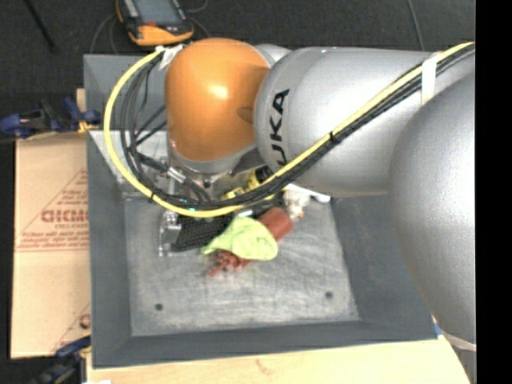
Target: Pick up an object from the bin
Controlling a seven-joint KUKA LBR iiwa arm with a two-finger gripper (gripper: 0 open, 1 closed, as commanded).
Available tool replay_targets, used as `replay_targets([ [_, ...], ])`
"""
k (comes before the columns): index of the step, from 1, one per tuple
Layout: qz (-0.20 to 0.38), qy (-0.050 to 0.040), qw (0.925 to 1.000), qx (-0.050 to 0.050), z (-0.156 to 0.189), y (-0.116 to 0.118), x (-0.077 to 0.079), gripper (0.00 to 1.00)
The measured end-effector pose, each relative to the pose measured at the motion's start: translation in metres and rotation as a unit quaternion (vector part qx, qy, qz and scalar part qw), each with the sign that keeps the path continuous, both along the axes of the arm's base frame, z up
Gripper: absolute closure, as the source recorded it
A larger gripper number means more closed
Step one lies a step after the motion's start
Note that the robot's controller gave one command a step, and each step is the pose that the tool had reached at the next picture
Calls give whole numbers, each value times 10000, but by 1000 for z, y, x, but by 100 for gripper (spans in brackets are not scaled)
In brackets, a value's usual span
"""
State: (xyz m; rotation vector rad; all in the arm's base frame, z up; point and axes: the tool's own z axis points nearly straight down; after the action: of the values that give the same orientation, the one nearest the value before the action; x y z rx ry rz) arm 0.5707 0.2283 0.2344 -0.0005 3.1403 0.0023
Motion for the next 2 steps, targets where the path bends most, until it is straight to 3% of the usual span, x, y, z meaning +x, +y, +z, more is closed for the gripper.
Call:
replay_targets([
  [1, -157, -49, 9999, 20, -46, -10, 25, 0],
  [2, -175, -15, 9998, 5, -117, -54, -25, 0],
])
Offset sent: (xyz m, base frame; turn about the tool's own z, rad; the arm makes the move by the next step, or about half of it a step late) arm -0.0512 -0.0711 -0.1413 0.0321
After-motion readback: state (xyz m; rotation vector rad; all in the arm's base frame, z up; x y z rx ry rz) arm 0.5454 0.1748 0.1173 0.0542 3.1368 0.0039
